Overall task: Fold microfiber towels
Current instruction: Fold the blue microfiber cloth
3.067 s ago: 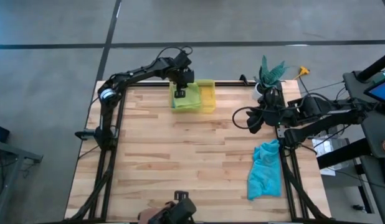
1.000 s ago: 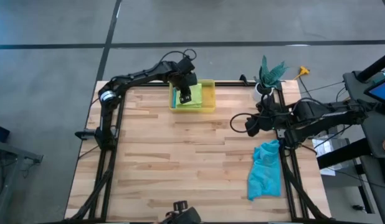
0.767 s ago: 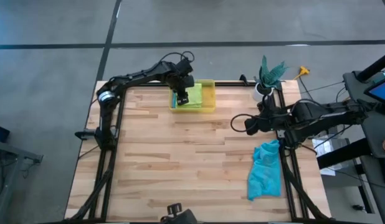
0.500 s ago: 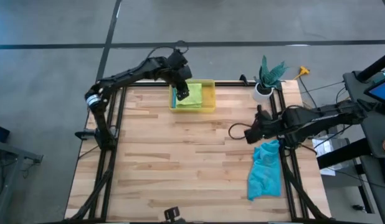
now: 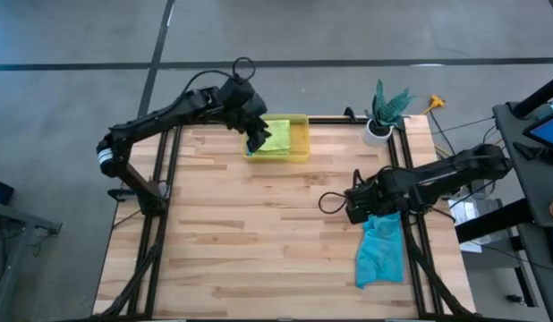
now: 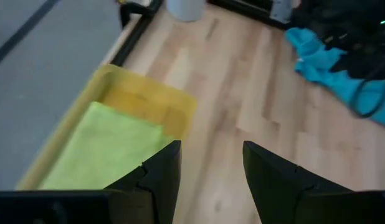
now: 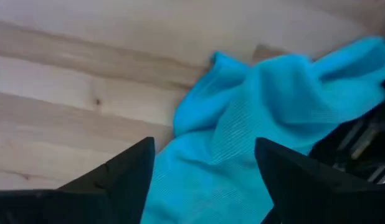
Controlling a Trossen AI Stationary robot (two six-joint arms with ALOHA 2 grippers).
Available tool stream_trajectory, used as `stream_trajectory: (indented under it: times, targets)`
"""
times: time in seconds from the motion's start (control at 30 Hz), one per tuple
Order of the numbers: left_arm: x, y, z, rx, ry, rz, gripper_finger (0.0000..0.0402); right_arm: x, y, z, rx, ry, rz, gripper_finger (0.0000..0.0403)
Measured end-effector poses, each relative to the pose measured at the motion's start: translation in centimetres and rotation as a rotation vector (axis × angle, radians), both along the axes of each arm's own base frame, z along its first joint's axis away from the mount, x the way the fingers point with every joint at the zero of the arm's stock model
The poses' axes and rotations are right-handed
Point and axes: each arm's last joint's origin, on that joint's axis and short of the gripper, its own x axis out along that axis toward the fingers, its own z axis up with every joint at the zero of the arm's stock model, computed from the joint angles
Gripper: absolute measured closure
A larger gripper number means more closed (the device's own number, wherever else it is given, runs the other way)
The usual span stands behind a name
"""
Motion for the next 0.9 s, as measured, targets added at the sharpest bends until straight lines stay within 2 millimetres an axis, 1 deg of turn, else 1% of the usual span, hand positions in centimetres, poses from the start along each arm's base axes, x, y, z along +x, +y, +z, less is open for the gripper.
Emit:
stream_trajectory:
  times: [0.2,0.4,0.57,0.77,0.9]
  targets:
    - [0.6,-2.2,-0.3,-0.062,-0.003,0.005,0.0245,1.2,0.4,-1.4,0.011,0.036,0.064,0.0120]
    - [1.1,-4.4,-0.2,-0.127,-0.013,0.001,0.0245,1.3,0.6,-2.8,-0.027,0.097,0.128,0.0128]
    - [1.0,-6.0,0.4,-0.134,-0.029,-0.003,0.0245,1.2,0.7,-4.5,-0.051,0.122,0.171,0.0136]
    - [0.2,-6.9,1.4,-0.147,-0.065,0.009,0.0245,1.5,1.2,-6.6,0.088,0.014,0.179,0.0140]
    - [-0.3,-7.0,1.9,-0.136,-0.080,0.014,0.0245,2.6,1.4,-6.4,0.121,-0.106,0.179,0.0141]
